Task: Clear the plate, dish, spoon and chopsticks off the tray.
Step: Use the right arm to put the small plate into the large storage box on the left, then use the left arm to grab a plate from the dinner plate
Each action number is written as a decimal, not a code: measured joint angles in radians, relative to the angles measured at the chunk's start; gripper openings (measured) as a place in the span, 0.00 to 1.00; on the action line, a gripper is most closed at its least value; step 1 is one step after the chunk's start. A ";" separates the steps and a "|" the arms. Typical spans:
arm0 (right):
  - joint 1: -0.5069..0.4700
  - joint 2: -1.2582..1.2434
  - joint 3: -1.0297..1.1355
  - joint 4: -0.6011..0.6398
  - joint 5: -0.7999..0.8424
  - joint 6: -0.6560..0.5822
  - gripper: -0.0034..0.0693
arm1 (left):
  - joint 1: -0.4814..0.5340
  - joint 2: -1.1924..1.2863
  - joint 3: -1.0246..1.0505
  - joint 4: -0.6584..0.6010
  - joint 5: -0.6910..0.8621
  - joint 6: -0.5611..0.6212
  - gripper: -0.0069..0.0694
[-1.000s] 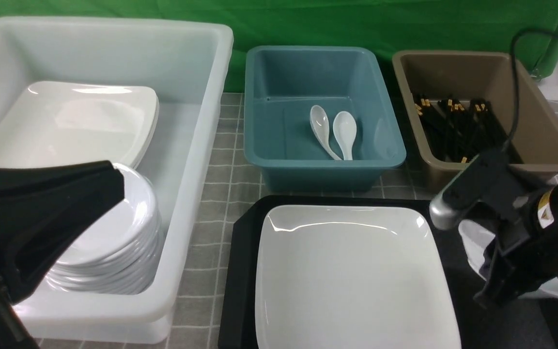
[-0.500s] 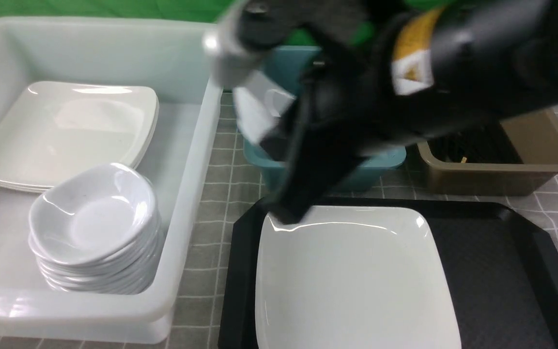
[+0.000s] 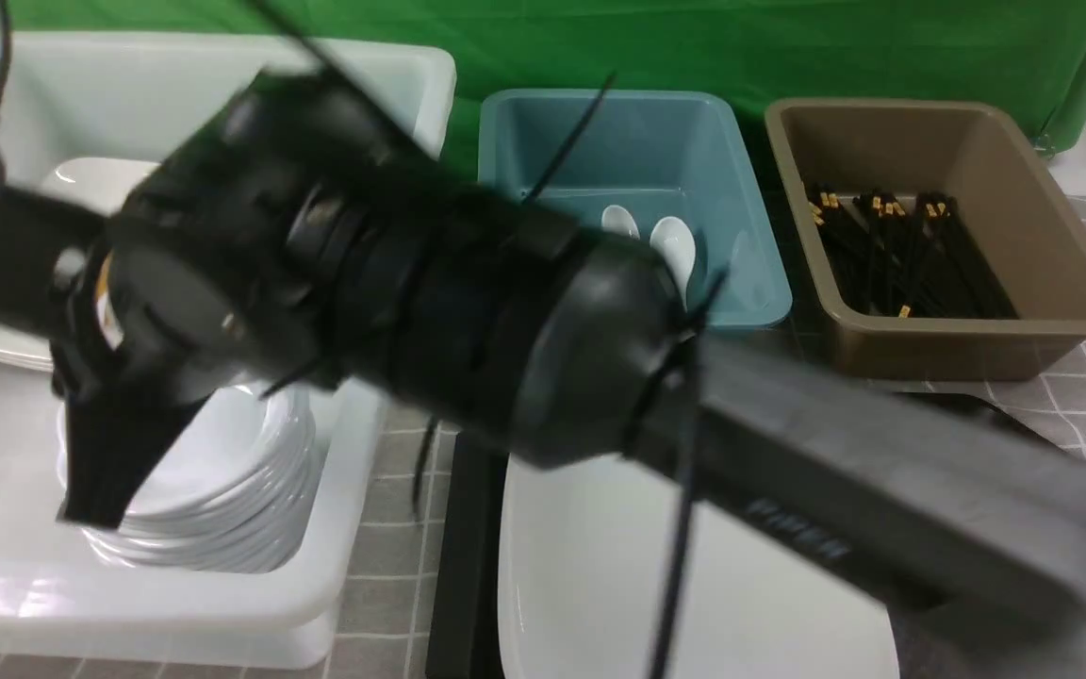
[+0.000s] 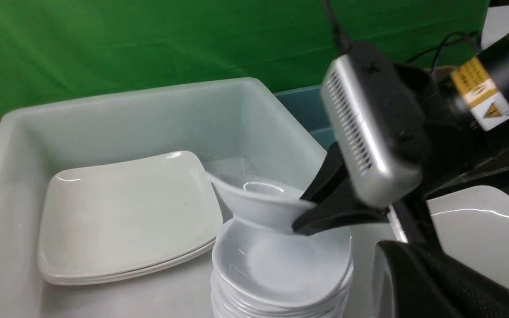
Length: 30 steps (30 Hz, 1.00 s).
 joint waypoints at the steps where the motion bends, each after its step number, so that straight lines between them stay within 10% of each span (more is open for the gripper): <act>1: 0.000 0.005 -0.001 -0.001 0.002 -0.001 0.14 | 0.000 0.000 0.000 -0.001 0.000 0.002 0.10; 14: 0.010 -0.060 -0.008 -0.018 0.316 -0.006 0.87 | 0.000 0.023 0.000 -0.100 -0.056 0.095 0.10; 18: 0.010 -0.153 -0.003 -0.053 0.412 0.043 0.75 | 0.000 0.096 -0.001 -0.142 -0.090 0.105 0.10; 25: -0.059 -0.447 0.248 -0.093 0.413 0.260 0.23 | 0.000 0.349 -0.004 -0.253 -0.135 0.218 0.10; 30: -0.155 -0.745 0.600 -0.100 0.413 0.378 0.16 | 0.000 0.523 -0.004 -0.344 -0.201 0.312 0.10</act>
